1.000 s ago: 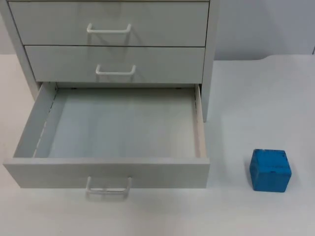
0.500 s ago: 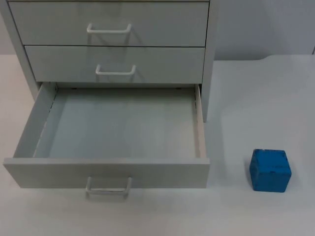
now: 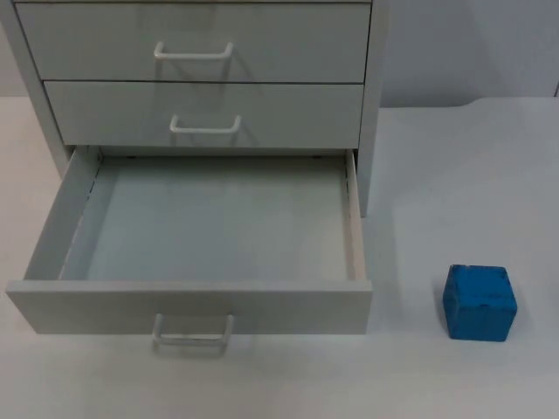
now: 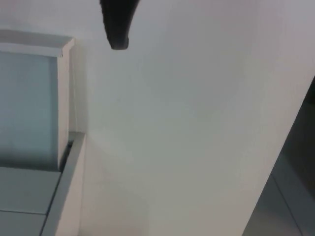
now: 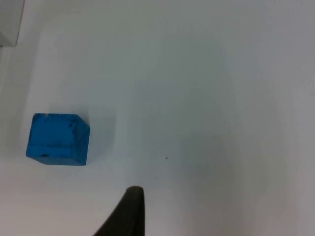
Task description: Open the drawer with the left hand, place the block into the drawer with the right hand, then close the drawer with the left hand.
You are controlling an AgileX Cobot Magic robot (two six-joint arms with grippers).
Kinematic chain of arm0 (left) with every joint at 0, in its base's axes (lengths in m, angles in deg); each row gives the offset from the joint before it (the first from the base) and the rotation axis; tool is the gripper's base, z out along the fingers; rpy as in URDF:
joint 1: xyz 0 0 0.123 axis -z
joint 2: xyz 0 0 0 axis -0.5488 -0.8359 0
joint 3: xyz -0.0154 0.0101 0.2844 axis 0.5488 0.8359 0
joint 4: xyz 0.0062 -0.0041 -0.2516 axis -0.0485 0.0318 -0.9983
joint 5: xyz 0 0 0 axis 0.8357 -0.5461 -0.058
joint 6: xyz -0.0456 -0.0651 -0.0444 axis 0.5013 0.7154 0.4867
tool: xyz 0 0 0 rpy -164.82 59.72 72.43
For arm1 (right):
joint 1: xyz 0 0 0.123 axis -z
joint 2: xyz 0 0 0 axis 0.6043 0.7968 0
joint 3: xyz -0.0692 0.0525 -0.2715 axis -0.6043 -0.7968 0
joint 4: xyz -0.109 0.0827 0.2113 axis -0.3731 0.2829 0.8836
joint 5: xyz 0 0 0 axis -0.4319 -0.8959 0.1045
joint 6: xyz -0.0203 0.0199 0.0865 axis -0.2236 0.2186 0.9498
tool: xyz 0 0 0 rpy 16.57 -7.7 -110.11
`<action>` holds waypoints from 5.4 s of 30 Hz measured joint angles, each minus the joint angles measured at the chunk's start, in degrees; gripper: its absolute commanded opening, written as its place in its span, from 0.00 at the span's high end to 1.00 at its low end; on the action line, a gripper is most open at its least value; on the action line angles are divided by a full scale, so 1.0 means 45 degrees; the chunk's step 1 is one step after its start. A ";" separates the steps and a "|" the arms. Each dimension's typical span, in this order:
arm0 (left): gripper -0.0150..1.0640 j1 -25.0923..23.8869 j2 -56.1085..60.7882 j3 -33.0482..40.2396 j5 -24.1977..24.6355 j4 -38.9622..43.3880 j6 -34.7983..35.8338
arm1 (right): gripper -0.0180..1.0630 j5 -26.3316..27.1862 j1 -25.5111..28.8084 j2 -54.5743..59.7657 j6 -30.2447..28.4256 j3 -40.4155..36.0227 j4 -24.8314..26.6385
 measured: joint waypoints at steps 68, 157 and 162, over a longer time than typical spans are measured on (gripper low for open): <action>0.01 0.0000 0.1388 0.0000 0.1598 -0.1043 -0.1813 | 0.03 0.2494 -0.7903 1.3386 1.2018 0.4410 -0.6210; 0.01 0.0000 0.1388 0.0000 0.1646 -0.0954 -0.1827 | 0.75 0.3278 -1.1297 1.7603 0.8975 1.1578 -0.5782; 0.01 0.0000 0.1388 0.0000 0.1646 -0.0954 -0.1827 | 0.58 0.3741 -1.1297 1.8298 0.9458 1.1579 -0.6011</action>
